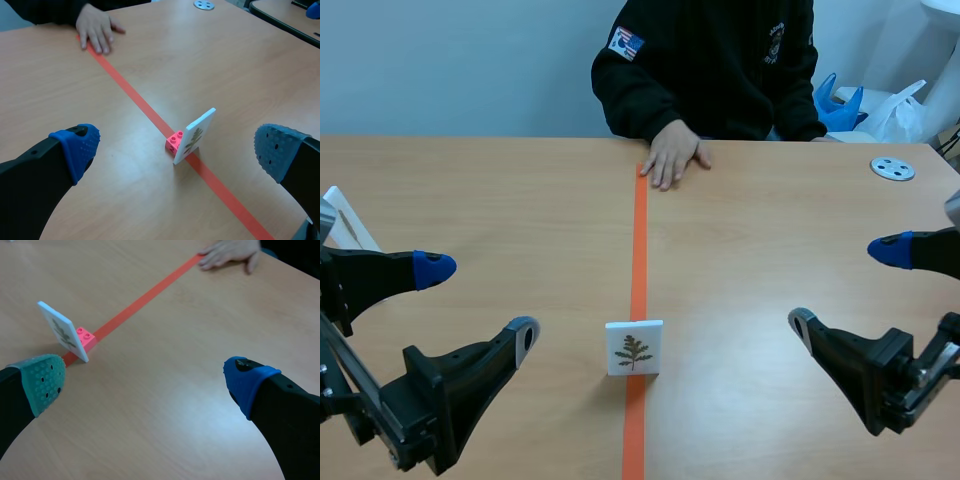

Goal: Sort the leaf by its shape. The table is split by an orange tape line. A compound leaf with several leaflets goes to the left side, a simple leaf with one blade goes to the right side. Return to the home posture when a red brick is placed on the table.

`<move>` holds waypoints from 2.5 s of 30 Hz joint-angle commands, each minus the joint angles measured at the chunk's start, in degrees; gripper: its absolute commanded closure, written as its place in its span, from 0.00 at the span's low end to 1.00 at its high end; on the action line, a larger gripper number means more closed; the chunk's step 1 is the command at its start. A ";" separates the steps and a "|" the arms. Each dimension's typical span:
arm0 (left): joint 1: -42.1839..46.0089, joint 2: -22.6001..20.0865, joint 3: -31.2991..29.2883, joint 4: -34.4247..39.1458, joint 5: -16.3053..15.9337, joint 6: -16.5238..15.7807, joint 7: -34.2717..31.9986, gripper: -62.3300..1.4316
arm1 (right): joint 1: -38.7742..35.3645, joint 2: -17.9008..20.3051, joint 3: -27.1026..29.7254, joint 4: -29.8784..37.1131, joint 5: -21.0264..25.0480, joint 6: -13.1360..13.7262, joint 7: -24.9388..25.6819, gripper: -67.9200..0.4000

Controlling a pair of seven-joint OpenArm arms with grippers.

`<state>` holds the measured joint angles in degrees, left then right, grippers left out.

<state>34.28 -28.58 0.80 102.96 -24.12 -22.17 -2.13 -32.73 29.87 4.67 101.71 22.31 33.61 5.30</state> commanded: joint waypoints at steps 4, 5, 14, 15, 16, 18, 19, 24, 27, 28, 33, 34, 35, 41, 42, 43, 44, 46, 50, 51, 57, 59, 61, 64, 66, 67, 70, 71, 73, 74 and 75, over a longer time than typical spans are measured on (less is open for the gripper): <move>-0.02 0.11 0.26 0.28 -0.52 -0.09 -1.05 0.00 | 6.29 0.13 -6.64 -5.60 0.33 2.08 2.01 0.00; -0.02 0.11 0.26 0.28 -0.52 -0.09 -1.05 0.00 | 7.63 0.11 -8.26 -6.84 -0.07 2.08 2.49 0.00; -0.02 0.11 0.26 0.28 -0.52 -0.09 -1.03 0.00 | 18.64 -1.70 -21.66 -18.67 -10.01 1.99 8.94 0.00; -0.02 0.11 0.26 0.28 -0.52 -0.09 -1.03 0.00 | 19.65 -2.34 -22.67 -20.11 -10.88 1.97 9.66 0.00; -0.02 0.11 0.26 0.31 -0.52 -0.13 -1.03 0.00 | 20.63 -2.99 -23.67 -21.55 -11.72 1.97 10.51 0.00; -0.02 0.11 0.26 0.31 -0.52 -0.31 -1.03 0.00 | 22.32 -4.20 -25.66 -24.11 -13.29 1.57 12.11 0.00; -0.02 0.11 0.26 0.31 -0.52 -0.31 -1.05 0.00 | 23.10 -4.79 -26.58 -25.27 -13.92 1.31 12.92 0.00; -0.02 -0.02 0.26 0.31 -0.52 -0.31 -1.05 0.00 | 26.58 -7.87 -31.17 -29.66 -17.42 -0.72 14.99 0.00; -0.02 -0.02 0.26 0.31 -0.52 -0.31 -1.05 0.00 | 28.28 -10.03 -33.88 -32.11 -18.86 -3.43 15.30 0.00; 0.00 -0.02 0.26 0.31 -0.52 -0.31 -1.05 0.00 | 28.79 -10.75 -34.73 -32.92 -19.39 -4.28 15.56 0.00; -0.02 -0.02 0.26 0.31 -0.52 -0.31 -1.05 0.00 | 30.56 -14.10 -38.14 -35.87 -20.87 -7.06 16.06 0.00; -0.02 -0.02 0.26 0.31 -0.52 -0.31 -1.05 0.00 | 30.69 -14.58 -38.80 -36.35 -20.96 -7.06 16.11 0.00; -0.02 -0.02 0.26 0.31 -0.52 -0.31 -1.05 0.00 | 30.82 -15.02 -39.32 -36.65 -21.14 -7.08 16.04 0.00; -0.02 -0.02 0.26 0.31 -0.52 -0.31 -1.05 0.00 | 30.73 -14.80 -40.85 -37.00 -22.18 -8.79 16.09 0.30; -0.02 -0.02 0.26 0.31 -0.52 -0.31 -1.05 0.00 | 30.75 -14.62 -40.85 -37.00 -22.18 -9.18 16.13 0.32; -0.02 -0.02 0.26 0.31 -0.52 -0.31 -1.05 0.00 | 30.77 -14.32 -40.85 -37.00 -22.18 -9.42 16.31 0.35; -0.02 -0.02 0.26 0.31 -0.52 -0.31 -1.05 0.00 | 30.77 -14.03 -40.85 -37.00 -22.18 -9.64 16.76 0.38; -0.02 -0.02 0.26 0.31 -0.52 -0.31 -1.05 0.00 | 30.77 -13.55 -40.85 -37.00 -22.18 -10.08 17.03 0.46; -0.02 -0.02 0.26 0.31 -0.52 -0.31 -1.07 0.00 | 30.80 -13.00 -40.83 -37.00 -22.18 -10.32 17.59 0.58; -0.02 -0.02 0.26 0.31 -0.52 -0.31 -1.07 0.00 | 30.80 -13.03 -40.72 -37.00 -22.18 -10.32 17.62 0.61; -0.02 -0.02 0.26 0.31 -0.52 -0.31 -1.07 0.00 | 30.82 -13.05 -40.63 -37.00 -22.18 -11.82 19.15 0.75; -0.02 -0.02 0.26 0.31 -0.52 -0.31 -1.07 0.00 | 30.82 -13.05 -40.63 -37.00 -22.18 -11.82 19.32 0.81; -0.02 -0.02 0.26 0.31 -0.52 -0.31 -1.07 0.00 | 30.82 -13.05 -40.63 -37.00 -22.18 -11.80 19.32 0.88; -0.02 -0.02 0.26 0.31 -0.52 -0.31 -1.07 0.00 | 30.82 -13.05 -40.61 -37.00 -22.18 -11.80 19.63 0.96; -0.02 -0.02 0.26 0.31 -0.52 -0.31 -1.07 0.00 | 30.82 -13.03 -40.61 -36.76 -22.18 -11.78 20.17 0.97; -0.02 -0.02 0.26 0.31 -0.52 -0.31 -1.07 0.00 | 30.82 -13.03 -40.57 -36.52 -22.18 -11.78 20.20 0.97; -0.02 -0.02 0.26 0.31 -0.52 -0.31 -1.07 0.00 | 30.62 -12.70 -38.86 -34.64 -22.14 -11.69 20.17 0.97; -0.02 -0.02 0.26 0.31 -0.52 -0.31 -1.03 0.00 | 30.47 -12.39 -37.94 -33.66 -22.14 -11.32 20.15 0.97; -0.02 -0.02 0.26 0.31 -0.52 -0.31 -1.03 0.00 | 29.77 -11.63 -35.93 -31.10 -22.12 -10.34 20.11 0.97; -0.02 -0.02 0.26 0.31 -0.52 -0.31 -1.03 0.00 | 29.33 -11.08 -34.53 -29.53 -22.10 -9.77 20.13 0.97; -0.02 -0.02 0.26 0.31 -0.52 -0.31 -1.03 0.00 | 28.79 -10.51 -33.14 -28.00 -22.10 -8.96 20.11 0.97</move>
<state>34.28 -28.60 0.80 102.96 -24.12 -22.37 -2.15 -4.08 17.91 -29.78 71.42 -0.58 24.25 24.23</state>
